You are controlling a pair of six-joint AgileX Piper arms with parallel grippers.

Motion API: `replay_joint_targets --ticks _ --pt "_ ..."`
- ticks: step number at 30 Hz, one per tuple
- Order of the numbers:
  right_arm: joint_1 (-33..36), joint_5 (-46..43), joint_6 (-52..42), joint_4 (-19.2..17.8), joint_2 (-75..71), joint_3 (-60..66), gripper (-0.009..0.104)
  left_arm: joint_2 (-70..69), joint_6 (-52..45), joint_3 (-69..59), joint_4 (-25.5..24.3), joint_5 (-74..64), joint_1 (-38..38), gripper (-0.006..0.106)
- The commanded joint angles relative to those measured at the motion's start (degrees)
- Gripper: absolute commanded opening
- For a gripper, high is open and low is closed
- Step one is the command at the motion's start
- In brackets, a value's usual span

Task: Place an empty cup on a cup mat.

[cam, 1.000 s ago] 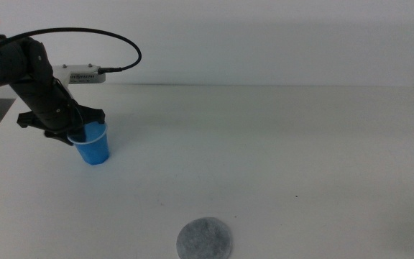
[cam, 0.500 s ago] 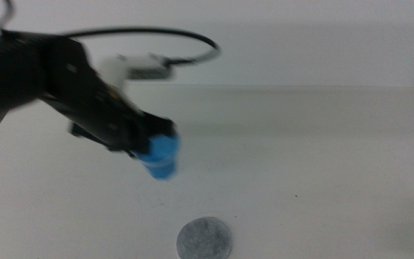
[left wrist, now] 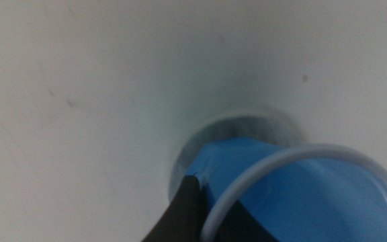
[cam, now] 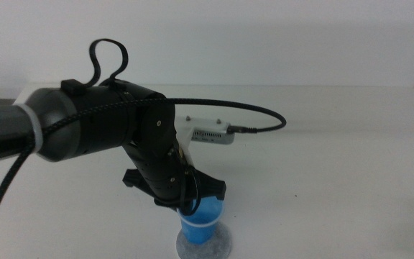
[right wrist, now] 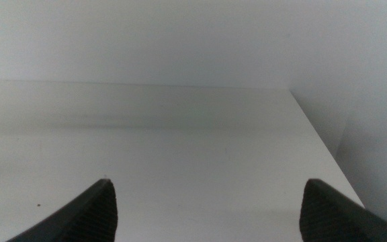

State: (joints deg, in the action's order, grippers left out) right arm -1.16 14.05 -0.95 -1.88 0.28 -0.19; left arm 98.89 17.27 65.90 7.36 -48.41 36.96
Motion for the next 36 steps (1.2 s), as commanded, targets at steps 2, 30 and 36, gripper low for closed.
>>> replay_joint_targets --ticks 2,30,36 --pt "0.12 -0.38 -0.23 -0.31 -0.28 0.19 0.093 0.24 -2.3 -0.05 3.12 -1.2 0.26 -0.002" --pt "0.12 -0.38 -0.23 -0.31 -0.28 0.19 0.093 -13.43 -2.02 -3.57 -3.18 -4.45 0.16 0.094" --pt "0.12 -0.38 -0.23 -0.31 -0.28 0.19 0.093 -29.58 3.28 -4.72 -15.62 -7.85 0.16 0.094"
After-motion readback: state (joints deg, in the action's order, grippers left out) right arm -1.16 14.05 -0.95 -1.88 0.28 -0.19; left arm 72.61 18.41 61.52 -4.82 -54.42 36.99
